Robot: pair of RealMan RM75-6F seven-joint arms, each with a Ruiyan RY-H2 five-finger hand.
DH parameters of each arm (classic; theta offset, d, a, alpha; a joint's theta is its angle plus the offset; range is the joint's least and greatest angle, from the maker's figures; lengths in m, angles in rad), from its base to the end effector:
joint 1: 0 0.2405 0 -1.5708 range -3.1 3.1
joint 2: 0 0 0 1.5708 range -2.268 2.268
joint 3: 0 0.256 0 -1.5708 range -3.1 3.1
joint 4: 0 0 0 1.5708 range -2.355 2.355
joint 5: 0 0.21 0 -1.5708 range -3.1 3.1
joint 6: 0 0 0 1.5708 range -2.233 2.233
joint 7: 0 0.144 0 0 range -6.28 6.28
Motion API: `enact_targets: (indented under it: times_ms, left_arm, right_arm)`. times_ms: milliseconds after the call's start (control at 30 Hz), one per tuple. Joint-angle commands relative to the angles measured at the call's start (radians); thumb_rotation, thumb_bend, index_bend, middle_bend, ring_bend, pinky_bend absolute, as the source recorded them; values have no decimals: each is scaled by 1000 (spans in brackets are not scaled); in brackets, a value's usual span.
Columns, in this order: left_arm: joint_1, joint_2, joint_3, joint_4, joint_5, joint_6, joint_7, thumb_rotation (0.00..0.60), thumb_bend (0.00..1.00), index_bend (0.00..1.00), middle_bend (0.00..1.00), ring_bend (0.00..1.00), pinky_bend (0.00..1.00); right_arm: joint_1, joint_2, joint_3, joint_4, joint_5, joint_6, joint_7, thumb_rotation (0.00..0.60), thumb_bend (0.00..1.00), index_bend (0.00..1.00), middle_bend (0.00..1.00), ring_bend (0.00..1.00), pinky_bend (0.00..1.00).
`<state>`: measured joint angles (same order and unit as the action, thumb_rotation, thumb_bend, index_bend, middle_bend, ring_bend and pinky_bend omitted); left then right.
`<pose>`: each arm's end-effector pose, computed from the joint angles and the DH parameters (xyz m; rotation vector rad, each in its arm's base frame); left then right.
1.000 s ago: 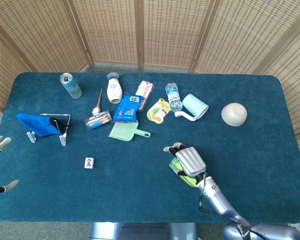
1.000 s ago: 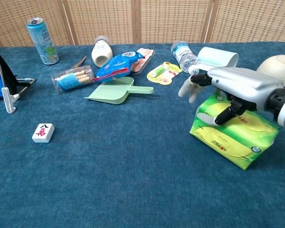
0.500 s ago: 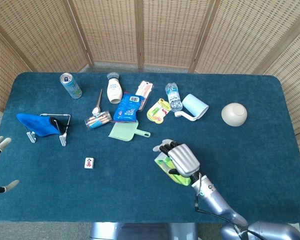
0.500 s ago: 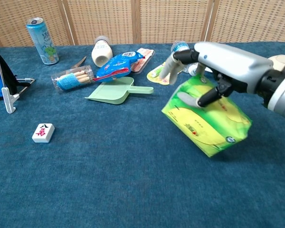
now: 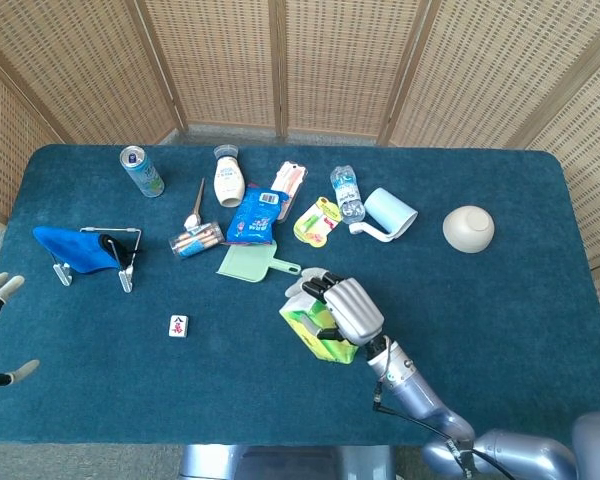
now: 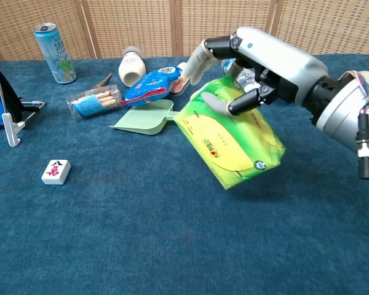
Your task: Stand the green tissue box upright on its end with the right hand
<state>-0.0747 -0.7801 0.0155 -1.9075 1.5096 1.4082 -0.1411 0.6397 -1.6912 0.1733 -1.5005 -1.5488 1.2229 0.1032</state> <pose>-0.2806 0.1597 0.2151 -1.4094 -1.0903 -0.8772 -0.0923 -0.2904 -0.0222 1.7729 -1.1042 1.6123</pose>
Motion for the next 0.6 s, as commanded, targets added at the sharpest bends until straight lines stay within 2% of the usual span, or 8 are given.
enact_targets:
  times_ms: [33, 233, 600]
  left_arm:
    - [0, 0, -1, 2, -3, -1, -2, 600, 37, 0, 0, 0, 0]
    - [-2, -1, 0, 0, -2, -4, 2, 600, 38, 0, 0, 0, 0]
    - [-4, -2, 0, -4, -1, -7, 7, 600, 38, 0, 0, 0, 0]
  right_arm:
    - [-16, -85, -7, 121, -70, 116, 99, 600, 487, 360, 395, 254, 498]
    - [-30, -177, -5, 305, -114, 237, 210, 600, 477, 361, 395, 258, 498]
    - [-36, -209, -51, 439, -161, 284, 250, 600, 454, 372, 396, 262, 478]
